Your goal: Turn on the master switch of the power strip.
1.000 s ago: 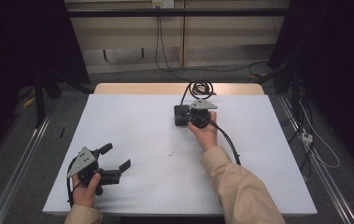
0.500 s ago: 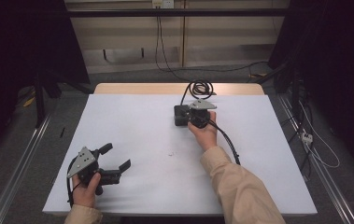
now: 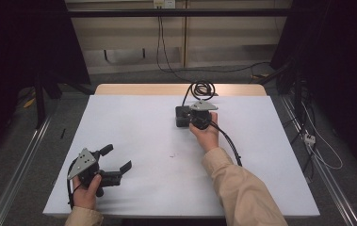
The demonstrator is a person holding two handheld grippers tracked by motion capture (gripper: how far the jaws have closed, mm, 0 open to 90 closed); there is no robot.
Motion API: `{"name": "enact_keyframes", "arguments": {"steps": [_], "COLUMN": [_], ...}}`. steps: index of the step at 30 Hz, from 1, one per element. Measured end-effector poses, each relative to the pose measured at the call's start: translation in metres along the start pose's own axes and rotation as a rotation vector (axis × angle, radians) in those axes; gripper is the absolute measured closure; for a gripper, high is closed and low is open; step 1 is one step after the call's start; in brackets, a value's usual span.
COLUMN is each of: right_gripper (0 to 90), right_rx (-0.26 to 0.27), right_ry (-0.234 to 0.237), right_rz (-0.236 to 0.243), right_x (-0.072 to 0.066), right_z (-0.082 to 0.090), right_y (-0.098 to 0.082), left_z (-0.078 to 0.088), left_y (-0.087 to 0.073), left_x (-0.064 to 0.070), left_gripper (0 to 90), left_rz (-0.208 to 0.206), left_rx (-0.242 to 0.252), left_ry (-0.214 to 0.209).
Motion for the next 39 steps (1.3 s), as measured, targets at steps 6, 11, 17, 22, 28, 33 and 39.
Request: {"name": "enact_keyframes", "arguments": {"steps": [6, 11, 17, 22, 28, 33, 39], "right_gripper": [90.0, 90.0, 90.0, 90.0, 90.0, 86.5, 78.4], "right_rx": [0.004, 0.008, 0.007, 0.0, -0.002, -0.003, -0.005], "right_ry": [-0.005, -0.012, -0.01, -0.015, -0.007, 0.005, 0.016], "right_rz": [-0.002, 0.006, -0.01, -0.031, -0.038, -0.043, -0.082], "right_x": [-0.0004, -0.0009, -0.0002, 0.0018, 0.0033, 0.0009, -0.0006], "right_z": [0.0001, 0.0, 0.0001, 0.0015, 0.005, 0.0068, 0.0091], "right_y": [-0.0002, -0.0003, 0.0002, 0.0017, 0.0027, 0.0041, 0.0019], "left_z": [0.0002, 0.0003, -0.0001, -0.0015, -0.002, -0.0024, -0.0026], "left_y": [-0.0002, -0.0002, -0.0002, 0.0004, 0.0003, 0.0, -0.0001], "left_x": [-0.0003, -0.0011, -0.0014, -0.0009, -0.0014, -0.0015, -0.0011], "left_gripper": [2.7, 2.7, 2.6, 2.6, 2.6, 2.6, 2.6], "left_rz": [0.002, 0.001, 0.004, 0.003, 0.003, 0.002, 0.003], "left_rx": [0.001, 0.0, 0.003, 0.004, 0.003, 0.001, 0.0], "left_ry": [0.001, 0.002, 0.001, -0.002, 0.001, 0.0, -0.002]}}
Point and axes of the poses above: each handheld gripper's, and its own axes: z roughly backward along the jaws, y roughly out of its top, x roughly to its right, the point moved 6 cm from there along -z, roughly forward along the jaws, and after that the axes turned 2 degrees about y, right-handed, at the moved point
